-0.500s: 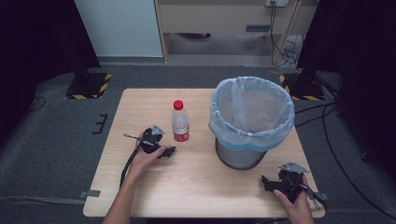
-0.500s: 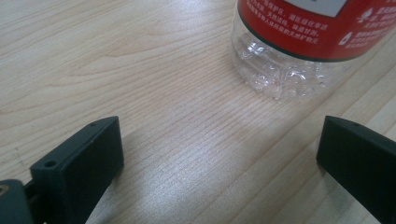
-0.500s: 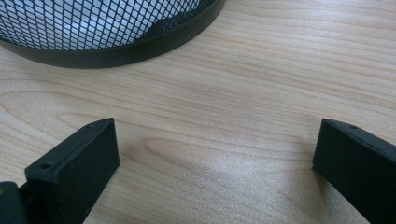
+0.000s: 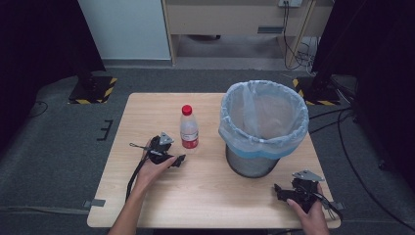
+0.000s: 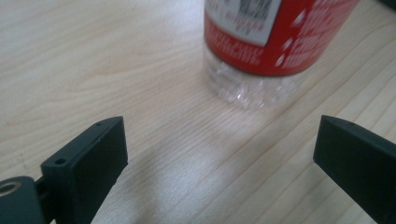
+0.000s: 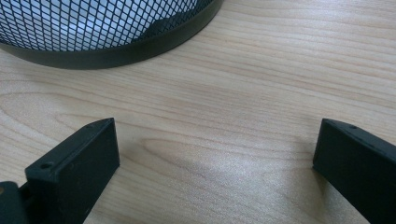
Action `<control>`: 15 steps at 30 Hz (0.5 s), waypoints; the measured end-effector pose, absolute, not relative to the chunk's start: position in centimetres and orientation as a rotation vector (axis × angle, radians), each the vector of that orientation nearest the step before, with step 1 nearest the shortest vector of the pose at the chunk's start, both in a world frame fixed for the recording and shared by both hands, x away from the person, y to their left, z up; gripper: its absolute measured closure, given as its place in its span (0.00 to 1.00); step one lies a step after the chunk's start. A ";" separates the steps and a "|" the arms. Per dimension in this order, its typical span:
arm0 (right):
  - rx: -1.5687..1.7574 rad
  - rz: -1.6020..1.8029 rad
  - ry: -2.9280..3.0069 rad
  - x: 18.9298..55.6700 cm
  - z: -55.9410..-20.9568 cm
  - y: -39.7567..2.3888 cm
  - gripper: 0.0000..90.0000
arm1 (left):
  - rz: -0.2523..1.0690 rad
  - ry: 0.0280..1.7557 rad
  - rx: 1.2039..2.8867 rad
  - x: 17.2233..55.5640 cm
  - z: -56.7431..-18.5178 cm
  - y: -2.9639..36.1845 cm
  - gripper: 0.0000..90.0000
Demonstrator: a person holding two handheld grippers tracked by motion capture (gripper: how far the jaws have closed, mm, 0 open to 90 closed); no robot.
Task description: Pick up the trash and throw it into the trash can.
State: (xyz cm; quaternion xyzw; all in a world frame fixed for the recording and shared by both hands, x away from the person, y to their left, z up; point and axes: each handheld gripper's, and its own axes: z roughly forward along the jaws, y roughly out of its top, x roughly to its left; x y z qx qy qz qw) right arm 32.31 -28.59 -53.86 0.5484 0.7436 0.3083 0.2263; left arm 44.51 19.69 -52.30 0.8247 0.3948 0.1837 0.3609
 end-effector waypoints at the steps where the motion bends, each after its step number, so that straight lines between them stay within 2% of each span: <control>1: 1.511 0.851 2.049 32.3 -53.9 -28.6 0.00 | 0.480 1.008 2.113 44.4 -52.0 19.6 0.03; 15: 1.512 0.850 2.050 32.3 -53.9 -28.6 0.00 | 0.522 0.905 1.972 43.5 -48.9 19.1 0.05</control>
